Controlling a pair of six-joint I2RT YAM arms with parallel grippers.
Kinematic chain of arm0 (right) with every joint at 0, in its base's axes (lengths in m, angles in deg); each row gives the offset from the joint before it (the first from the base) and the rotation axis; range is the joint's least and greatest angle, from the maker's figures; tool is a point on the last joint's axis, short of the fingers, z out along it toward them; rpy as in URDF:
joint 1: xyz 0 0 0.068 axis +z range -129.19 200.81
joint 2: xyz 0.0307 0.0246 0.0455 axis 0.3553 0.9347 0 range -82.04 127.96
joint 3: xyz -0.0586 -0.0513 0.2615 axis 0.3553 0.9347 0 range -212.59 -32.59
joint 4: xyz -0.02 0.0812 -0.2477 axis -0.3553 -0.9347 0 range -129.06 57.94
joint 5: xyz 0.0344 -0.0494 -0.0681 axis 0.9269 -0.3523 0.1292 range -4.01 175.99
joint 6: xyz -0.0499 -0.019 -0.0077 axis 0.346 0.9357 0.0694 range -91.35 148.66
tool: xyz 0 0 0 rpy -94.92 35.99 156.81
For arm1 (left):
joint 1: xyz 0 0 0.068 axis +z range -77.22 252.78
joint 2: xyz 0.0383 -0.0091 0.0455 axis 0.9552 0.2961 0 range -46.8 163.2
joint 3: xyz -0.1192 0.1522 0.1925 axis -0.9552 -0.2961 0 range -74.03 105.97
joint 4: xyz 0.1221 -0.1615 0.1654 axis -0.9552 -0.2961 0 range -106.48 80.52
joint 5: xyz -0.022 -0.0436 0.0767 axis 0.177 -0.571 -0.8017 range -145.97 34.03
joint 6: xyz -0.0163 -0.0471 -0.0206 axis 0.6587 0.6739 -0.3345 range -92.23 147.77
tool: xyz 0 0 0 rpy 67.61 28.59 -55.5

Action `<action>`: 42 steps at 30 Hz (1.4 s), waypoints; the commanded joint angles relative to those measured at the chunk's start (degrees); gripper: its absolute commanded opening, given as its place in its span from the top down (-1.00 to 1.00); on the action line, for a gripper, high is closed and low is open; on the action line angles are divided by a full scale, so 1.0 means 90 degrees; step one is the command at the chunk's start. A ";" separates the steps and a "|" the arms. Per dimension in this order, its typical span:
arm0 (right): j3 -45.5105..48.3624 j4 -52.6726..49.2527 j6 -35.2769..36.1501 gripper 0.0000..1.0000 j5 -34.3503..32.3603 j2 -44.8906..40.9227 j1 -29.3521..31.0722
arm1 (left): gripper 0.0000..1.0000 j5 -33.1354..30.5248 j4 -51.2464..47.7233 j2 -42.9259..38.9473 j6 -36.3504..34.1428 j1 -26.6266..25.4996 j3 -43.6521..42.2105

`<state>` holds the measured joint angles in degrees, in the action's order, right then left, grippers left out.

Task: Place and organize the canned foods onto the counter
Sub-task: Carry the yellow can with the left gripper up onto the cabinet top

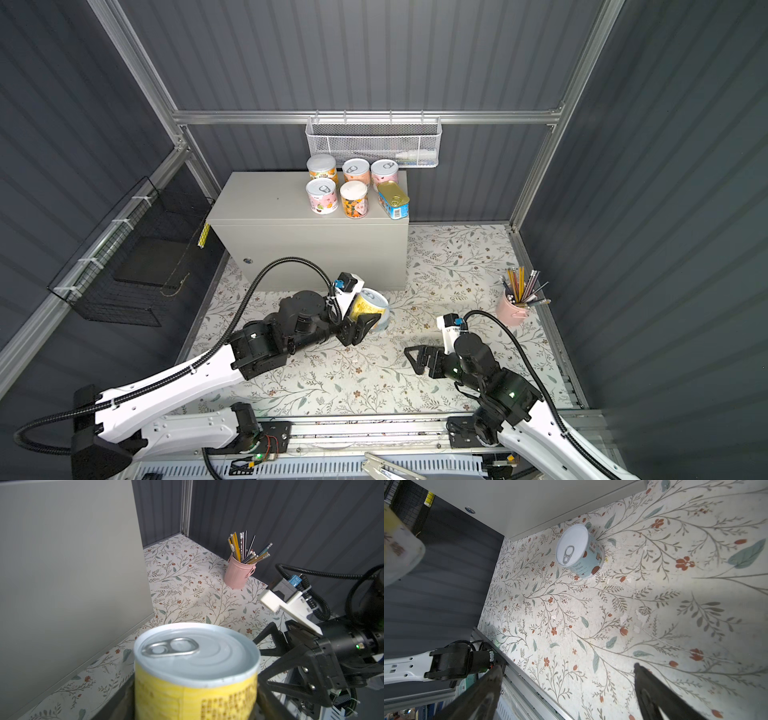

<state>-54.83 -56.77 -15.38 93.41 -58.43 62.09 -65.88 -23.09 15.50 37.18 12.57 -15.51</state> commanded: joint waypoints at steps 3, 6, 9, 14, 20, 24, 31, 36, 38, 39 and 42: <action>0.0131 -0.0008 0.0268 -0.98 -0.0201 -0.0105 0.0013 | 0.31 -0.0546 -0.0662 -0.0278 -0.0309 0.0077 0.0888; 0.0218 0.0073 0.0307 -0.98 -0.0192 -0.0095 0.0013 | 0.31 -0.0694 -0.0962 -0.0254 -0.0480 0.0129 0.1282; 0.0315 0.0205 0.0313 -0.98 -0.0180 -0.0104 0.0013 | 0.31 -0.0808 -0.1151 -0.0145 -0.0688 0.0201 0.1697; 0.0464 0.0528 0.0345 -0.98 -0.0147 -0.0076 0.0009 | 0.31 -0.1000 -0.1497 0.0239 -0.1179 0.0445 0.2569; 0.0525 0.0537 0.0457 -0.98 -0.0168 -0.0036 0.0004 | 0.34 -0.0790 -0.1634 0.0573 -0.1305 0.0870 0.3421; 0.0567 0.0539 0.0517 -0.98 -0.0185 -0.0034 0.0004 | 0.34 -0.0537 -0.1821 0.0887 -0.1263 0.1243 0.3880; 0.0605 0.0498 0.0576 -0.98 -0.0239 -0.0027 -0.0006 | 0.34 -0.0080 -0.1926 0.1345 -0.1246 0.1975 0.4480; 0.0616 0.0519 0.0606 -0.98 -0.0238 0.0012 -0.0006 | 0.34 0.0241 -0.1977 0.1550 -0.1307 0.2632 0.4873; 0.0616 0.0502 0.0630 -0.98 -0.0246 0.0032 -0.0016 | 0.34 0.0407 -0.2039 0.1611 -0.1310 0.2901 0.5062; 0.0616 0.0492 0.0649 -0.98 -0.0253 0.0042 -0.0015 | 0.34 0.0473 -0.2080 0.1657 -0.1309 0.3047 0.5168; 0.0644 0.0499 0.0659 -0.98 -0.0282 0.0095 -0.0016 | 0.34 0.0663 -0.2174 0.1799 -0.1290 0.3438 0.5404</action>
<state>-49.78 -52.61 -10.46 91.83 -57.73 62.09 -62.97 -45.21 31.92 26.61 41.45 28.93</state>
